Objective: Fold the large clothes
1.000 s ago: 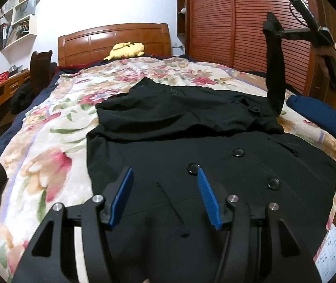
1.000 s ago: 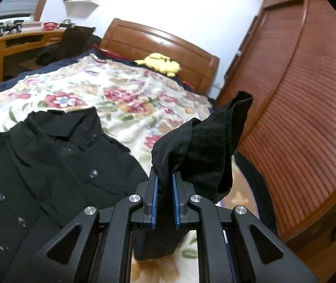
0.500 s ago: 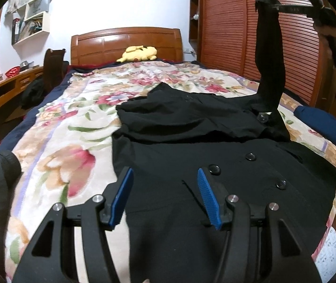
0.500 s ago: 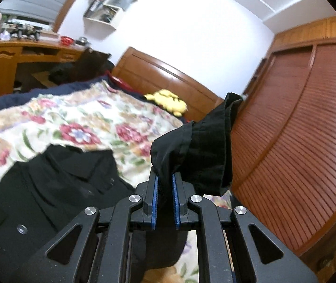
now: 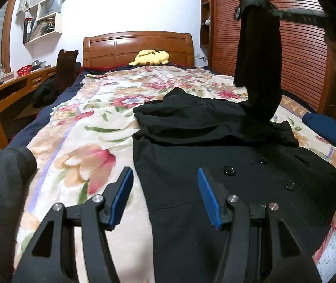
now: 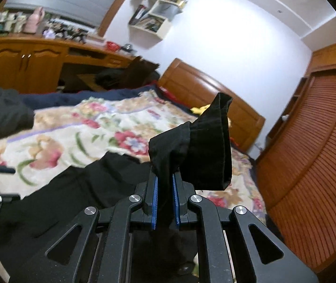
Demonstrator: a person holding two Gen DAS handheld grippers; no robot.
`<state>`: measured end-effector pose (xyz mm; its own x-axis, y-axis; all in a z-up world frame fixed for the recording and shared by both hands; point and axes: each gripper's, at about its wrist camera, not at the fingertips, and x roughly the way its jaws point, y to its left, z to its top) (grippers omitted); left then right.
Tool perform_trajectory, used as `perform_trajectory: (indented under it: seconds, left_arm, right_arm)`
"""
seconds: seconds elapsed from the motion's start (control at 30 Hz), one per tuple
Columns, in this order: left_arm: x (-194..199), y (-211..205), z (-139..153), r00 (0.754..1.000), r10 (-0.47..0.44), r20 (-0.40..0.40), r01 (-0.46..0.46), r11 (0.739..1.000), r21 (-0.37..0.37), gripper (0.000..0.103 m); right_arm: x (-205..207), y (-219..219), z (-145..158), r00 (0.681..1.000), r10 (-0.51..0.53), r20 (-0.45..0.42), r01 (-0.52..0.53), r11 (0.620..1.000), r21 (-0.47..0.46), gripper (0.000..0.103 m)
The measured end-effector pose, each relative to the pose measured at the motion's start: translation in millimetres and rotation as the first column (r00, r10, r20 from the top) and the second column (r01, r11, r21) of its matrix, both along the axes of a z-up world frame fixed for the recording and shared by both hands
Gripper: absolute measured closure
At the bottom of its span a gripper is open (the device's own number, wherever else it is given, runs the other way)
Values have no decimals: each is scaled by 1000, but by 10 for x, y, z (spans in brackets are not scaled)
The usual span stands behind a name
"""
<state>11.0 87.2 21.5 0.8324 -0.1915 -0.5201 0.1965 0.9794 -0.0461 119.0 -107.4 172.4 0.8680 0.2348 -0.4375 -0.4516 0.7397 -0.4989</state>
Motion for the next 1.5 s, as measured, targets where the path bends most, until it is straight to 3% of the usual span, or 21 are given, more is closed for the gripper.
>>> perform_trajectory:
  seconds: [0.4, 0.67, 0.8, 0.93, 1.03, 1.2, 1.5]
  left_arm:
    - [29, 78, -21, 1000, 25, -7, -25, 1000, -5, 47]
    - [30, 94, -31, 1000, 28, -9, -28, 1000, -6, 47]
    - [42, 105, -49, 999, 31, -16, -31, 1000, -7, 47]
    - [53, 103, -62, 999, 32, -20, -32, 999, -6, 47]
    - [55, 113, -60, 999, 36, -19, -36, 999, -8, 47]
    - [44, 147, -94, 999, 38, -28, -38, 999, -18, 47]
    - [50, -14, -159, 998, -10, -63, 8, 1000, -30, 47]
  right_arm:
    - [-135, 29, -589, 982, 55, -183, -45, 997, 58, 95]
    - [-279, -133, -865, 949, 109, -296, -43, 974, 221, 94]
    - [-427, -153, -1002, 935, 142, -326, -47, 958, 283, 86]
    - [-504, -184, -1131, 926, 124, -356, -10, 951, 308, 62]
    - [-565, -309, -1216, 920, 119, -373, 18, 938, 345, 55]
    - [-562, -566, -1440, 919, 60, -390, 81, 939, 335, 54]
    - [-362, -1156, -1862, 904, -107, -414, 216, 950, 227, 54]
